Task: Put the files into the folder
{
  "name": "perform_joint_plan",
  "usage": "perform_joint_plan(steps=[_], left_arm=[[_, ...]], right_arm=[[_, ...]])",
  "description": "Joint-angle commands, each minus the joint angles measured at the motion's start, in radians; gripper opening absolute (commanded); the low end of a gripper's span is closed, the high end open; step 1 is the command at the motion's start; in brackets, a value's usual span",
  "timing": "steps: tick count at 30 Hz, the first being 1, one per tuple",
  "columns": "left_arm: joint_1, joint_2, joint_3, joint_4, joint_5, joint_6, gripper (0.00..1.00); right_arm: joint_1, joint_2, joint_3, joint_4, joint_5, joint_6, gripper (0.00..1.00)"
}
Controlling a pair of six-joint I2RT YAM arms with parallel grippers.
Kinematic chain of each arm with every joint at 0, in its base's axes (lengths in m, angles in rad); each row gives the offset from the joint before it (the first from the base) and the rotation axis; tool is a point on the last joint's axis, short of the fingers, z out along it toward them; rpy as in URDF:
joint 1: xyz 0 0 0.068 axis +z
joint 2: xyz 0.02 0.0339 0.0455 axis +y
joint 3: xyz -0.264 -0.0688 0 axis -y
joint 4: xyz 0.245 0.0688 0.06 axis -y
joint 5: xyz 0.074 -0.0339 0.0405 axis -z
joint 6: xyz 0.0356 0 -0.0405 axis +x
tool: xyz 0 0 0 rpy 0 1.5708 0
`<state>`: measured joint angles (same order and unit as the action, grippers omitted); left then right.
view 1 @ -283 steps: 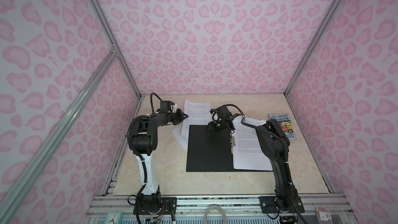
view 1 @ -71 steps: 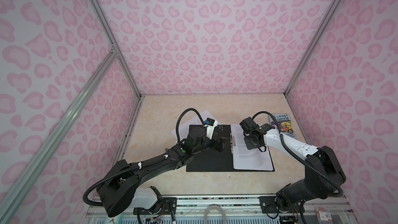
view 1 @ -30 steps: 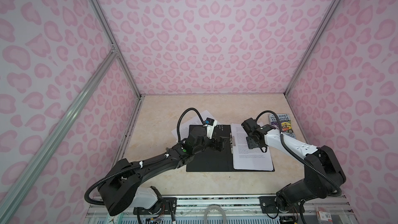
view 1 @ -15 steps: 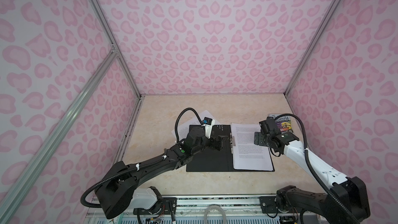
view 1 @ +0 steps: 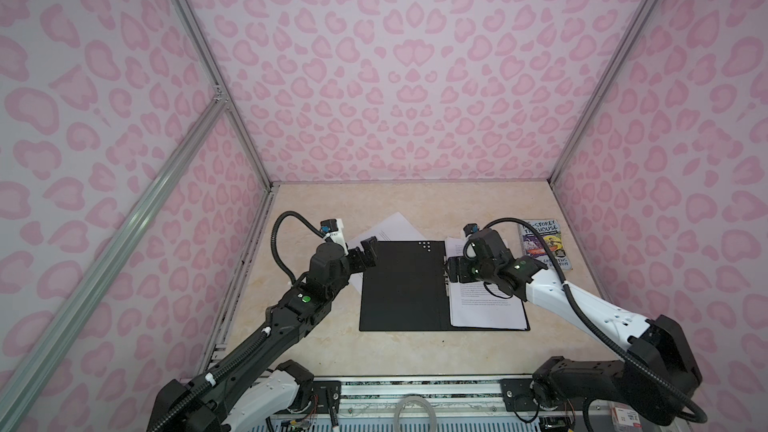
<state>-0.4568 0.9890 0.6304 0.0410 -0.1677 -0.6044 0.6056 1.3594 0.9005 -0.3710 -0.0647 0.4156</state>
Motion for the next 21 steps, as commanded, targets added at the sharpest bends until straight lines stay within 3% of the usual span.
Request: perform_joint_plan(steps=[1, 5, 8, 21], left_arm=[[0.127, 0.008, -0.02, -0.108, 0.08, -0.036, 0.97], [0.316, 0.111, -0.052, -0.064, 0.286, -0.089, 0.97], [0.388, 0.226, -0.027, -0.042, 0.392, -0.101, 0.97], [0.478, 0.633, 0.243, -0.085, 0.446, -0.012, 0.99]], right_arm=[[0.034, 0.097, 0.045, 0.081, -0.024, -0.022, 0.85], [0.062, 0.265, 0.156, 0.056, -0.066, -0.046, 0.84], [0.082, 0.368, 0.224, 0.035, -0.067, -0.073, 0.83], [0.09, 0.579, 0.327, 0.056, -0.155, -0.099, 0.8]])
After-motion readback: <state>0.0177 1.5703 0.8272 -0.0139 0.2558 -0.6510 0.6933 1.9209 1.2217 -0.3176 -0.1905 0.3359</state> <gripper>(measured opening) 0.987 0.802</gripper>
